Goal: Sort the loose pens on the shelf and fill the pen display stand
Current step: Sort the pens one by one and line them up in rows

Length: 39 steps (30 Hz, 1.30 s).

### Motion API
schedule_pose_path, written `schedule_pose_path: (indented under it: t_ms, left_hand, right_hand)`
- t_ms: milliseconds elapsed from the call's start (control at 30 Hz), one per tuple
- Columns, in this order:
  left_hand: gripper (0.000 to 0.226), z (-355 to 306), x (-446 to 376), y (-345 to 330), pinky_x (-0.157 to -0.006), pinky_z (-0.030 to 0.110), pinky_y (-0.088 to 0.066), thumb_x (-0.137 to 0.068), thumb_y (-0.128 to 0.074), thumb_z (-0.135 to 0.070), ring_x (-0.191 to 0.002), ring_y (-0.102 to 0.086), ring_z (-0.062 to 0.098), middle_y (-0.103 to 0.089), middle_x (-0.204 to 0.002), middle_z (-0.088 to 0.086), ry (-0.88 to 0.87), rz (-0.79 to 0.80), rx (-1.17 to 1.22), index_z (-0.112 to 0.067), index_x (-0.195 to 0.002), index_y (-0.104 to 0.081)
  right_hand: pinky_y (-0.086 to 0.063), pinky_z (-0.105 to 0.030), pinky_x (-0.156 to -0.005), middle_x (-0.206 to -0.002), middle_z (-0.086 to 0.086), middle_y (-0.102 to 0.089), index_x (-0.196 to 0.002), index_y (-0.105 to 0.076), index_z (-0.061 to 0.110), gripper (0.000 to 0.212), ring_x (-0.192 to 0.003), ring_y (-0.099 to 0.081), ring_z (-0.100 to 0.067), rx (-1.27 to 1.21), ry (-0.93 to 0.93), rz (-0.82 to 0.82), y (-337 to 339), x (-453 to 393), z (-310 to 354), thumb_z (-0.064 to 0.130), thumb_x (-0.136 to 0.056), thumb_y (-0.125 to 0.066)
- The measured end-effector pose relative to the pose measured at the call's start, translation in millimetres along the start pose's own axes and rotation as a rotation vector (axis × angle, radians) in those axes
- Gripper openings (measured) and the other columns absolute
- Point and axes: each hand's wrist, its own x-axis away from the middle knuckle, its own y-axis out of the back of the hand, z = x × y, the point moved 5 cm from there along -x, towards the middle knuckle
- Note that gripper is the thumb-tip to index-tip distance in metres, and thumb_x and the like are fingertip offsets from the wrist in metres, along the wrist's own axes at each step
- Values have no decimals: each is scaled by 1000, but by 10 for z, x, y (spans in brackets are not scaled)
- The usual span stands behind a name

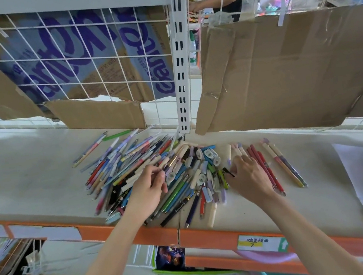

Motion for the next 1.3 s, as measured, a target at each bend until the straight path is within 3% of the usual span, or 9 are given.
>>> schedule_pose_path:
  t_ms: [167, 400, 467, 733, 800, 900, 1033, 1133, 1300]
  left_hand:
    - [9, 31, -15, 18, -72, 35, -45, -98, -45, -21, -67, -56, 14, -59, -66, -4, 26, 2, 33, -24, -90, -47]
    - [3, -7, -5, 8, -63, 27, -43, -97, -47, -23, -69, -57, 13, -60, -71, -4, 62, -17, 48, -22, -94, -47]
    - [2, -10, 8, 26, -59, 22, -43, -97, -47, -24, -70, -59, 11, -62, -76, -4, 58, -22, 13, -22, -96, -47]
    - [4, 71, 60, 32, -42, 13, -34, -96, -49, -22, -45, -48, -3, -62, -72, -3, 70, -6, 14, -24, -92, -47]
    - [2, 66, 61, 35, -42, 12, -33, -96, -49, -21, -45, -48, -4, -62, -71, -4, 55, -15, 21, -19, -94, -48]
    - [4, 55, 61, 34, -44, 11, -34, -95, -50, -20, -50, -50, -2, -62, -70, -4, 54, -28, 36, -19, -91, -48]
    - [7, 51, 67, 50, -45, 12, -34, -95, -50, -20, -53, -49, 4, -62, -71, -2, 66, -39, 54, -20, -89, -48]
    - [11, 37, 66, 58, -47, 15, -35, -95, -50, -20, -55, -50, 8, -61, -70, 0, 63, -44, 70, -23, -85, -47]
    - [10, 42, 76, 64, -56, 31, -41, -95, -51, -20, -64, -56, 18, -62, -71, 1, 82, -46, 105, -24, -86, -48]
  right_hand:
    - [-46, -29, -72, -86, -2, -56, -79, -60, 8, 8, -80, -52, -18, -180, 174, -39, 54, -35, 271, 9, -87, -59]
    - [-35, -27, -73, -92, -3, -51, -102, -65, 9, 17, -95, -47, -19, -189, 229, 51, -155, -360, 701, 13, -93, -51]
    - [-39, -28, -75, -94, -4, -50, -107, -66, 12, 21, -99, -46, -20, -178, 223, 54, -197, -423, 753, 13, -94, -49]
    - [-44, -34, -86, -102, -2, -45, -126, -57, 32, 41, -111, -42, -21, 66, 242, 276, -239, -612, 942, 11, -95, -42]
    - [-41, -33, -85, -104, -5, -49, -120, -60, 24, 38, -112, -44, -23, 168, 242, 310, -230, -647, 1015, 5, -91, -45]
    - [-39, -33, -80, -94, -7, -43, -86, -55, 7, 13, -108, -46, -28, 278, 237, 302, -209, -650, 1128, -4, -84, -49]
    - [-43, -39, -88, -114, -13, -46, -102, -60, 1, 23, -112, -44, -29, 288, 202, 321, -222, -666, 1174, -8, -83, -51]
    - [-41, -38, -82, -119, -14, -41, -106, -57, 5, 27, -114, -41, -30, 291, 194, 370, -235, -709, 1134, -8, -84, -47]
    - [-35, -29, -72, -99, -5, -37, -95, -56, 9, 15, -96, -39, -22, 240, 373, 394, -227, -715, 1099, -2, -86, -52]
